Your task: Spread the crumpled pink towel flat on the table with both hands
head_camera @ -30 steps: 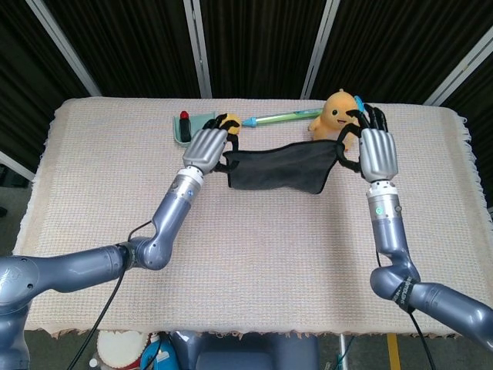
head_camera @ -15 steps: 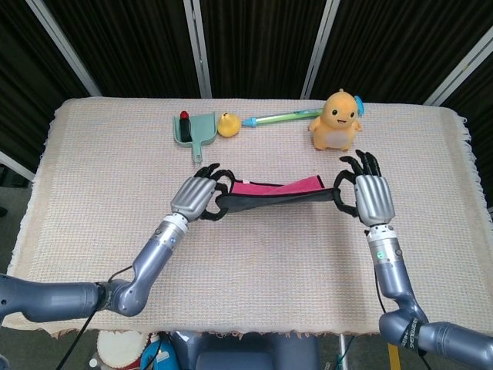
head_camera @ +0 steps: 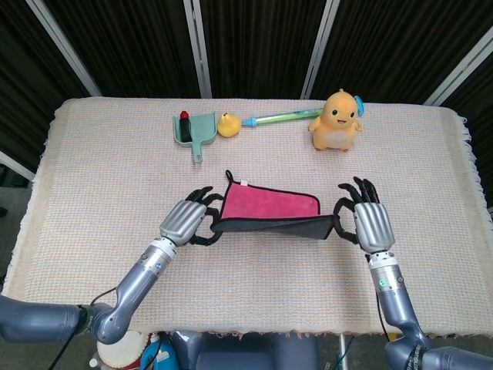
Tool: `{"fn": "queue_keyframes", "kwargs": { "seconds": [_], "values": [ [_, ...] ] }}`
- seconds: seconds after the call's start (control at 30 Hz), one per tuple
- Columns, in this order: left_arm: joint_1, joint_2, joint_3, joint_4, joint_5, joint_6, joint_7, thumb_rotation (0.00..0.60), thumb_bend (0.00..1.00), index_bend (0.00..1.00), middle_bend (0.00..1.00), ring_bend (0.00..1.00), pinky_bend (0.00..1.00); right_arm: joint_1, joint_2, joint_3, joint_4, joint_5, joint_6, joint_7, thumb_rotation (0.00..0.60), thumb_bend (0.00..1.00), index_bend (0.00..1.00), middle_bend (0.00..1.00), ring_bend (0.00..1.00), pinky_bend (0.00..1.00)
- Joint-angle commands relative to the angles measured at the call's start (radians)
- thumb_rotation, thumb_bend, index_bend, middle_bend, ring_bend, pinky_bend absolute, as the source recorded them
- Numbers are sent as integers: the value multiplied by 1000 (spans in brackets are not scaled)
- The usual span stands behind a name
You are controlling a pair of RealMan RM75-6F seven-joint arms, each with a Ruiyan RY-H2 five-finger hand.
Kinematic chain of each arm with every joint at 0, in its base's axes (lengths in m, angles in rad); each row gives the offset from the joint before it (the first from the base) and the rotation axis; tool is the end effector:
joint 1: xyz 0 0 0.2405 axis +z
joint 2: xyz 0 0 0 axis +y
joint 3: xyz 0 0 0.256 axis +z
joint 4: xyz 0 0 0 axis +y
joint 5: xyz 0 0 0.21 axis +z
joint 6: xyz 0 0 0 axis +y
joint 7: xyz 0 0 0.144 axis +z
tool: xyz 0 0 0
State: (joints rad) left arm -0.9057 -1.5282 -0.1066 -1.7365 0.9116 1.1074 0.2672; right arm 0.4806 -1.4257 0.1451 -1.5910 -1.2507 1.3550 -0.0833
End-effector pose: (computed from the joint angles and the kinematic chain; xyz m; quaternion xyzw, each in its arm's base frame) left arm -0.0816 0.3170 -0.0181 -0.7110 -0.4591 -0.4206 0.3267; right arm -0.2101 -0.2980 0.0657 0.5844 -0.4220 0.4916 0.4886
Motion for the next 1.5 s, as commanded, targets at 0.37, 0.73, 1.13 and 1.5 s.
{"fn": "queue_keyframes", "kwargs": {
  "seconds": [0.37, 0.73, 1.13, 1.5],
  "values": [
    [46, -25, 24, -39, 42, 8, 39, 600, 506, 655, 164, 9, 97, -56, -1, -40, -16, -63, 24, 15, 600, 576, 614, 235, 61, 36],
    [76, -32, 38, -50, 51, -6, 59, 600, 504, 638, 164, 9, 97, -82, -25, -69, 15, -93, 5, 7, 600, 576, 614, 235, 61, 36],
    [108, -47, 72, -47, 64, -35, 75, 600, 482, 589, 158, 9, 97, -114, -27, -104, 37, -107, -22, -6, 600, 577, 522, 231, 22, 36],
    [114, -23, 121, -52, 27, -112, 123, 600, 263, 355, 64, 0, 42, -130, 20, -142, -2, -34, -132, -72, 600, 579, 60, 52, 0, 0]
  ]
}}
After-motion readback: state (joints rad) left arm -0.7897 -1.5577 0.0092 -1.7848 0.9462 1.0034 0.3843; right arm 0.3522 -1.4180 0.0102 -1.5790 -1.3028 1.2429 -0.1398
